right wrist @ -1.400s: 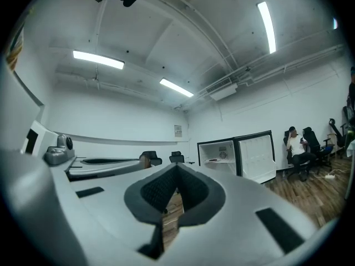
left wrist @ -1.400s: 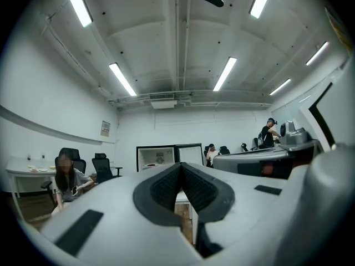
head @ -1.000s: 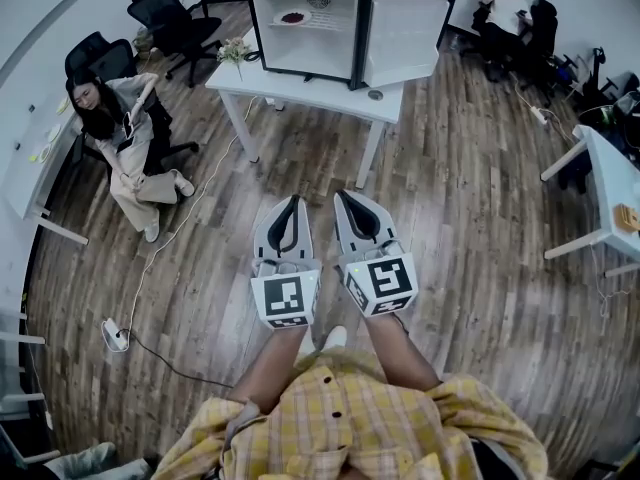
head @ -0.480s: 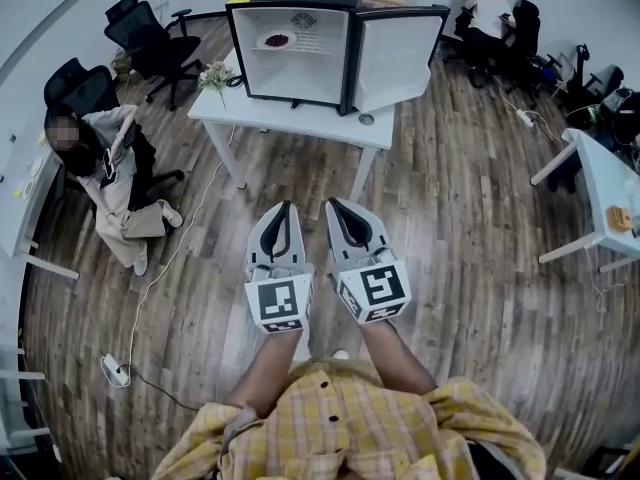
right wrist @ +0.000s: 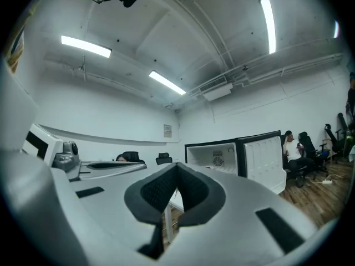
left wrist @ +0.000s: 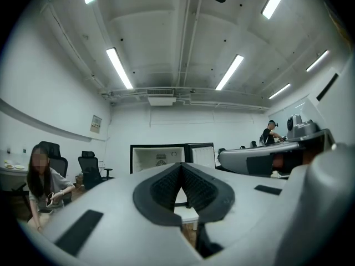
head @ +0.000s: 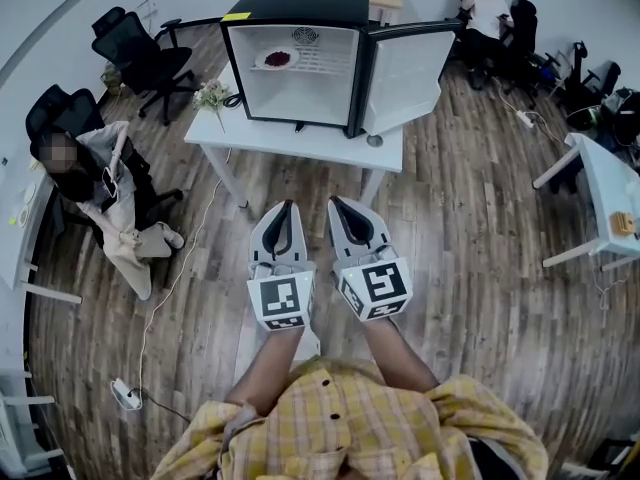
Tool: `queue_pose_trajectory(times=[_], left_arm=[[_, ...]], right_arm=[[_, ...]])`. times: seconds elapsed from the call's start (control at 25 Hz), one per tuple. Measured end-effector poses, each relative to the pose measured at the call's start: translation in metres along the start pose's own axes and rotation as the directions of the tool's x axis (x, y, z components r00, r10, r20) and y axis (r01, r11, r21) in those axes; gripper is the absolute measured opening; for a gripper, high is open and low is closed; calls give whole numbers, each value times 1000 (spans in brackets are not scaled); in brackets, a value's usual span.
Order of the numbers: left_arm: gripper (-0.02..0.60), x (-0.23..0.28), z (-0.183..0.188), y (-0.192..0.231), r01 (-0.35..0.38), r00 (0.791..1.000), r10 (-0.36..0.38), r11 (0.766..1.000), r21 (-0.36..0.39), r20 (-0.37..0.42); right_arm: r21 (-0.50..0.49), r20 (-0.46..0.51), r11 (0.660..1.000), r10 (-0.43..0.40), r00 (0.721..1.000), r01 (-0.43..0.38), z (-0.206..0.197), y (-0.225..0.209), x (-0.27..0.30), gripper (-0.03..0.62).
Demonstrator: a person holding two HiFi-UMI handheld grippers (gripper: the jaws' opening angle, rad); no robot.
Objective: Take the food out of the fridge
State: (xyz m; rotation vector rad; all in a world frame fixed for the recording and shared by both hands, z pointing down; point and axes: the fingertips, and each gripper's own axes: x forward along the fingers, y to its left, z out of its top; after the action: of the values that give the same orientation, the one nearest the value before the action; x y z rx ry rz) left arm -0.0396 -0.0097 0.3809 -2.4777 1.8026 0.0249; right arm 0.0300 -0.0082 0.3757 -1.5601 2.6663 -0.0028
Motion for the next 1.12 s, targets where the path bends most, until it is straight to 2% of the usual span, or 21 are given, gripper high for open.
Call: queue_pose_trajectory(times=[0.36,0.64,1.12], left_arm=[[8,50,2,49,41,999,-41,999,-5,-5],[8,67,-10,83,54,998,-54,998,-31,-22],[8,88,-28,101,77,995,-79,996,-37,-53]], right_arm=[[-3,-3,999,-41,999,41,5,-1,68,6],[-6,-19,997,-71,997,71,-1,4,98,6],[-22,-56,995,-97,994,96,-15,0,126,6]])
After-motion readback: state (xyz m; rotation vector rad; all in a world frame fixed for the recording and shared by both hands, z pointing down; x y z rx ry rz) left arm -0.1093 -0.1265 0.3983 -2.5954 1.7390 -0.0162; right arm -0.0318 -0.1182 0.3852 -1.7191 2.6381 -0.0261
